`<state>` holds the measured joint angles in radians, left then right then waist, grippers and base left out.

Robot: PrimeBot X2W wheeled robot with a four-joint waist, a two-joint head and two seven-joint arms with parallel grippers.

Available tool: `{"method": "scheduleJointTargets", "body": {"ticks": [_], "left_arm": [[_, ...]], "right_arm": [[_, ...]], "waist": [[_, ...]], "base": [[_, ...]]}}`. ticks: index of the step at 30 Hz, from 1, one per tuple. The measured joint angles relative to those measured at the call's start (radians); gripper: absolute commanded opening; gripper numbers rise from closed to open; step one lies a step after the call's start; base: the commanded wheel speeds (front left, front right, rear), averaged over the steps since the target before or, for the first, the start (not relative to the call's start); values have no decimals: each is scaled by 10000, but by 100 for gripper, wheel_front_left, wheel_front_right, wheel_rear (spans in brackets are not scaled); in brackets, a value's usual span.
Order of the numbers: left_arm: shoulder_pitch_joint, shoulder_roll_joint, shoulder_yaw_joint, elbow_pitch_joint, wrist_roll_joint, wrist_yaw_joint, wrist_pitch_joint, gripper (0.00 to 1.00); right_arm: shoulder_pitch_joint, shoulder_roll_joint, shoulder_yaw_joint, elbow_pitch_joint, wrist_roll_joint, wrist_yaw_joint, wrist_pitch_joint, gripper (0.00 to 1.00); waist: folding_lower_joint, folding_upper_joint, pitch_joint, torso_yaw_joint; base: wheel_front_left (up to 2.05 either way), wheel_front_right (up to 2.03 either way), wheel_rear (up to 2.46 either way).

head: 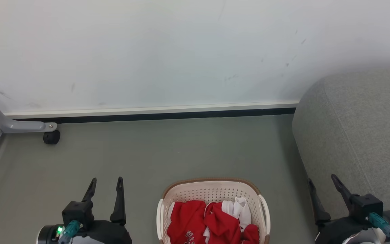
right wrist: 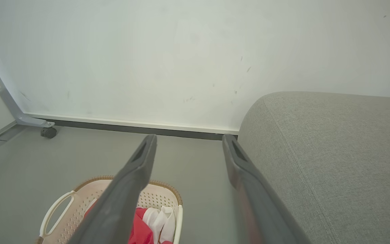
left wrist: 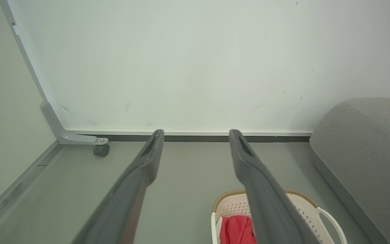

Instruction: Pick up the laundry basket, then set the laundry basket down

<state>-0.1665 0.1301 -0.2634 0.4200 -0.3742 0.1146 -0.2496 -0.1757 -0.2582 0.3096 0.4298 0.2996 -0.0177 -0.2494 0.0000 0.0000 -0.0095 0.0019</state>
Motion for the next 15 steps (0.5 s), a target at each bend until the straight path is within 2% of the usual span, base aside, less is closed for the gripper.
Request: {"method": "scheduleJointTargets", "body": {"ticks": [15], "left_arm": [[-104, -52, 90, 194, 0, 0, 0, 100]], "right_arm": [[-2, 27, -138, 52, -25, 65, 0, 100]], "waist": [[0, 0, -11, -33]], "base": [[0, 0, 0]]}}
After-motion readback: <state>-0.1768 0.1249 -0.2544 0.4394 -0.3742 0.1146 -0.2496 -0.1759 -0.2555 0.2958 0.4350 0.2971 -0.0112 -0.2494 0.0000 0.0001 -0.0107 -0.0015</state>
